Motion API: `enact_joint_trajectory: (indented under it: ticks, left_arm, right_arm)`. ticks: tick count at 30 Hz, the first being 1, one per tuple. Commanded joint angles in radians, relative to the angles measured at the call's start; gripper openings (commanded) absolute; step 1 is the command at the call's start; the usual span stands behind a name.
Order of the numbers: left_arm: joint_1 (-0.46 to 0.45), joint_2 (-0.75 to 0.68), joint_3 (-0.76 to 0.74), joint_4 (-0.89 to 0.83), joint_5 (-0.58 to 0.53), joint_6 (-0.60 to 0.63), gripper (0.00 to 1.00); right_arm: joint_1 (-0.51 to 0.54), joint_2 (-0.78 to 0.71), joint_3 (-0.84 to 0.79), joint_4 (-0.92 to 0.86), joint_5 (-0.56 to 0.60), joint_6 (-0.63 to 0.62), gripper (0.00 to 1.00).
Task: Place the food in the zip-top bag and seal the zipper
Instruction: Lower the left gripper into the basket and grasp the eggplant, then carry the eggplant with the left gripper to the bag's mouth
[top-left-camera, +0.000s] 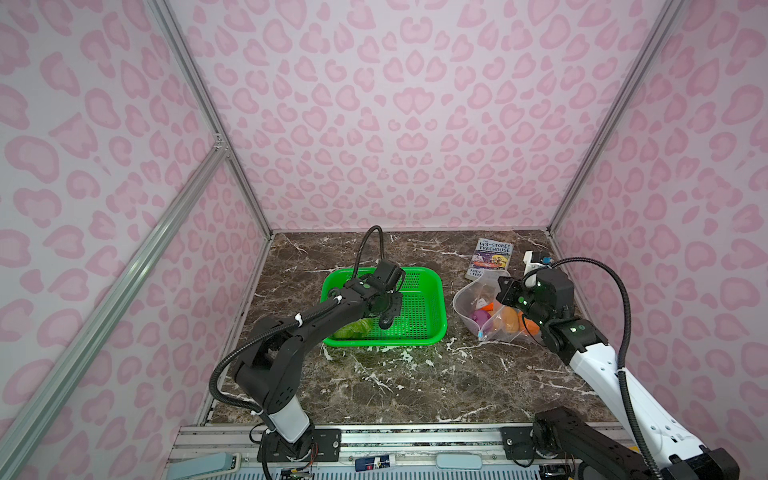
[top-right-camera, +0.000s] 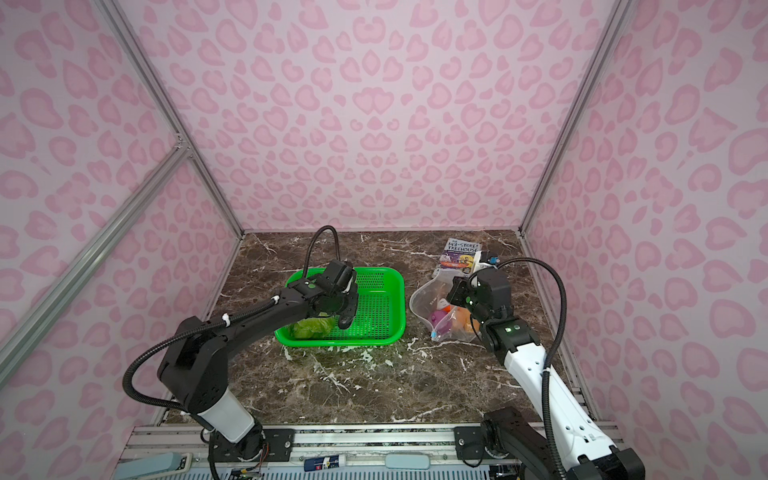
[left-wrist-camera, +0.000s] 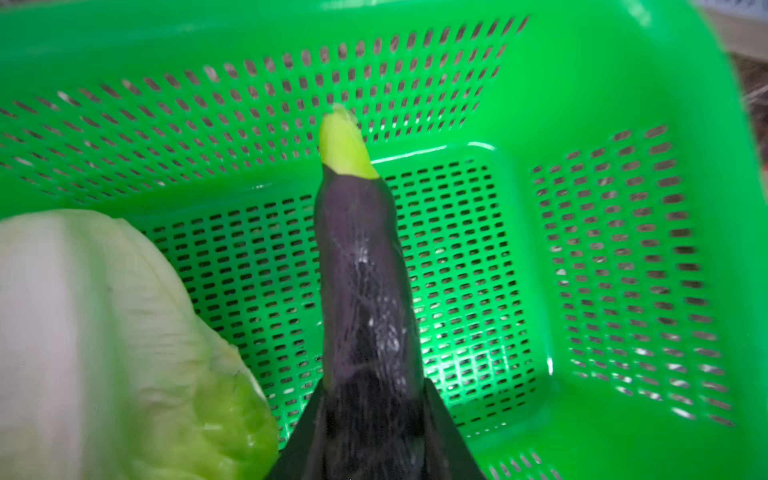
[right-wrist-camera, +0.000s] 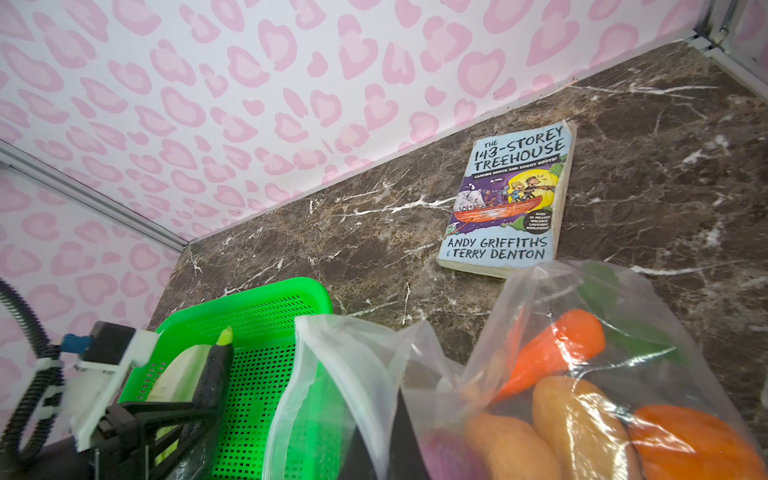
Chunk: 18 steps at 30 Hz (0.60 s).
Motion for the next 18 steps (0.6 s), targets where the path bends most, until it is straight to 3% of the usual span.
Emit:
enact_joint_trajectory:
  ticks: [1, 5, 11, 18]
  left_arm:
    - [0.0, -0.052, 0.008, 0.067, 0.106, -0.017, 0.23]
    - [-0.016, -0.124, 0.002, 0.163, 0.213, -0.061, 0.04]
    - [-0.094, -0.216, -0.004, 0.369, 0.357, -0.075, 0.04]
    - [-0.193, -0.143, 0.104, 0.434, 0.539, 0.019, 0.03]
  right_arm:
    - [0.001, 0.003, 0.005, 0.019, -0.012, -0.001, 0.0]
    - [0.001, 0.002, 0.006, 0.02, -0.019, 0.004, 0.0]
    - [0.002, -0.004, 0.0, 0.022, -0.021, 0.01, 0.0]
    - [0.002, -0.008, 0.002, 0.022, -0.032, 0.016, 0.0]
